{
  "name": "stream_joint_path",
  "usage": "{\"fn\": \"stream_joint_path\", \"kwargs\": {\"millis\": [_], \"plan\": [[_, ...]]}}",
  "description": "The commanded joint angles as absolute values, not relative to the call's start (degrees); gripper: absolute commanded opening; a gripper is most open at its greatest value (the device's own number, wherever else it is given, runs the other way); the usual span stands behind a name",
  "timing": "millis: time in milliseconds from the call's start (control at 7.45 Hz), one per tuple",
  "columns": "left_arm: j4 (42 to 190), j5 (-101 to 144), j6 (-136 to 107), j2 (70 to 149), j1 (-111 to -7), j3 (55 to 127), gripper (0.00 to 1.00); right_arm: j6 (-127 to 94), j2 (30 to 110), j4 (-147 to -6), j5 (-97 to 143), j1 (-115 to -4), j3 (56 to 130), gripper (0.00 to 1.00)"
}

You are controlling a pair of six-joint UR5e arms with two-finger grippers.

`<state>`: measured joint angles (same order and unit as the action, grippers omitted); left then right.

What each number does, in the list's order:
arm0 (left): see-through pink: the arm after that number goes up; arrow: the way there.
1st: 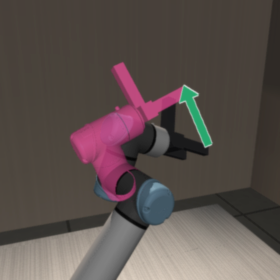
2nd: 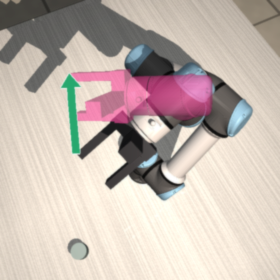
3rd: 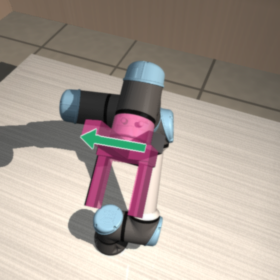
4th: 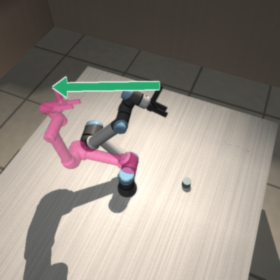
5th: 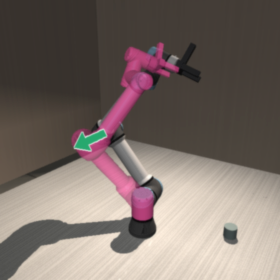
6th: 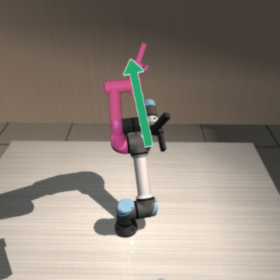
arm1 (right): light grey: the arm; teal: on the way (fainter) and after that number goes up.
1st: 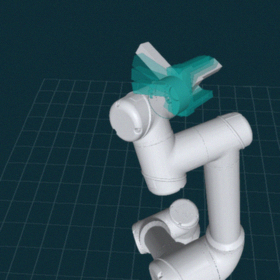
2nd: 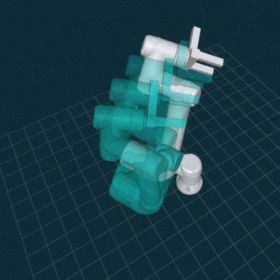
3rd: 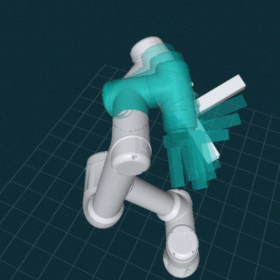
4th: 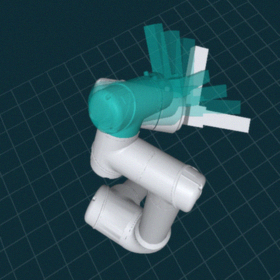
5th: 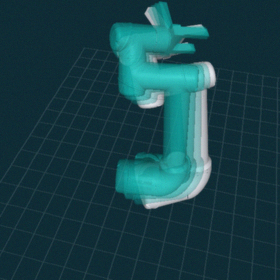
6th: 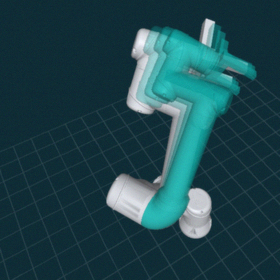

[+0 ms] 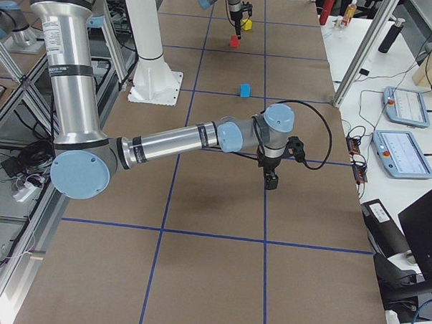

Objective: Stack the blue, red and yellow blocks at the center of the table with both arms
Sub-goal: 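Lower the left gripper onto the red cube and close it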

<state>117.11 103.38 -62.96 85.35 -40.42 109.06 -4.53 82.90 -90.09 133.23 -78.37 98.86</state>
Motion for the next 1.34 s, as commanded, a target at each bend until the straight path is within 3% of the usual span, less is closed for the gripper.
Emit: {"fn": "stream_joint_path", "kwargs": {"millis": [0, 537, 671, 806, 940, 1208], "plan": [[117.4, 103.5, -63.0, 85.4, -39.7, 108.2, 0.99, -4.4, 83.3, -90.2, 135.1, -80.0, 98.8, 1.00], [117.3, 103.7, -63.1, 86.7, -37.9, 106.3, 0.99, -4.4, 83.9, -90.2, 135.6, -81.3, 99.0, 1.00], [117.3, 103.8, -63.2, 86.7, -37.4, 106.2, 0.95, -4.4, 84.0, -90.2, 135.6, -81.6, 99.1, 1.00], [117.2, 104.6, -63.2, 86.6, -37.4, 106.3, 0.40, -4.4, 84.1, -90.2, 135.6, -82.2, 99.2, 1.00], [117.2, 104.6, -63.2, 86.1, -37.4, 106.5, 0.00, -4.4, 84.5, -90.2, 135.6, -82.6, 99.5, 1.00], [113.3, 108.9, -62.9, 85.6, -38.3, 111.7, 0.00, -4.4, 84.9, -90.2, 135.8, -83.1, 99.4, 1.00]]}}
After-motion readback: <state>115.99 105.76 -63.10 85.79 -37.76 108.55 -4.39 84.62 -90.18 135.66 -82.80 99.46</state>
